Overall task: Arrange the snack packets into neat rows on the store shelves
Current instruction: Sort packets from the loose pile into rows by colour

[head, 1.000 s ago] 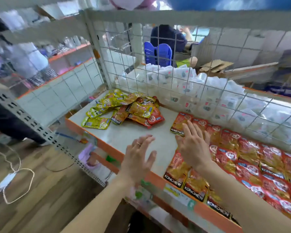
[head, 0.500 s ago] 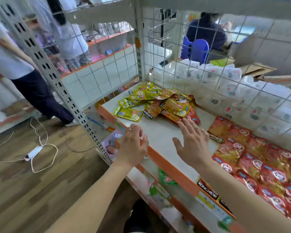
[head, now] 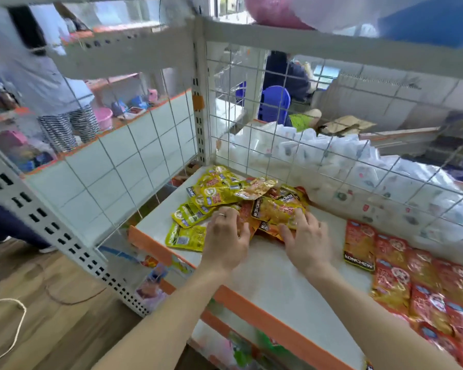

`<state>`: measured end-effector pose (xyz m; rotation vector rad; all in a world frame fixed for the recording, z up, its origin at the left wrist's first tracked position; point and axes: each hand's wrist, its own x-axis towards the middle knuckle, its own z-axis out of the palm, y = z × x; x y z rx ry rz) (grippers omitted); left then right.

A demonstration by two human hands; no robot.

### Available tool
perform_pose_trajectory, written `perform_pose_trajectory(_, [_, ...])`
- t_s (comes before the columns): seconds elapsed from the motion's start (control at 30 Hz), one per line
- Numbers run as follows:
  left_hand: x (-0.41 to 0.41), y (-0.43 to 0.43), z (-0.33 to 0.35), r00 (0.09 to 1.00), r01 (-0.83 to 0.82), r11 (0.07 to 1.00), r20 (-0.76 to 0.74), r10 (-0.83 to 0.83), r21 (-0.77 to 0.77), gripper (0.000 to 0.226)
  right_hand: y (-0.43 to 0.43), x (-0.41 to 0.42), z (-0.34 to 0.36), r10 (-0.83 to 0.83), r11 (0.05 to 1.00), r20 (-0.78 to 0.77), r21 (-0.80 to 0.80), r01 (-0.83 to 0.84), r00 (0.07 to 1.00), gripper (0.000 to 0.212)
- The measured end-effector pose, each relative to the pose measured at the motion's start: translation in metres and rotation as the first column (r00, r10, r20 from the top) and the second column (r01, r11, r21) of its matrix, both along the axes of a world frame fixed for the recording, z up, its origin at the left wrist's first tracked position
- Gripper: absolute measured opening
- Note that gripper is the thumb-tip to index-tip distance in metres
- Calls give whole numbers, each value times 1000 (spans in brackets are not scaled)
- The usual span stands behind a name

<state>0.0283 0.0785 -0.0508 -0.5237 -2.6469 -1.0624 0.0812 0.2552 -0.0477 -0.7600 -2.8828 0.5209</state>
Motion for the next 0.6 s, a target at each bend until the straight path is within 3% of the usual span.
perform_pose_trajectory(0.23, [-33,0,-7,995,35,983,97,-18,-180,43,-21,-27,7,-111,994,-51,-16,111,992,55])
perform_pose_trajectory(0.37, [-36,0,2,978,88,994,184,-98,62,52,-24,-30,7,-175,985,-211,-37,171,962,53])
perform_pose_trajectory(0.43, [-33,-2,9,958,62,975,263,-117,211,48,-21,-29,5,-253,957,-302,-216,193,919,66])
perform_pose_trajectory(0.5, [-33,-10,8,937,16,968,333,-102,251,30,-17,-26,7,-305,899,-349,-412,147,886,83])
perform_pose_trajectory(0.53, [-32,-15,8,930,2,969,357,-93,246,22,-15,-25,8,-288,883,-366,-460,97,885,83])
perform_pose_trajectory(0.6, [-30,-28,9,921,-31,964,382,-76,266,13,-11,-22,8,-182,896,-419,-443,-26,889,53])
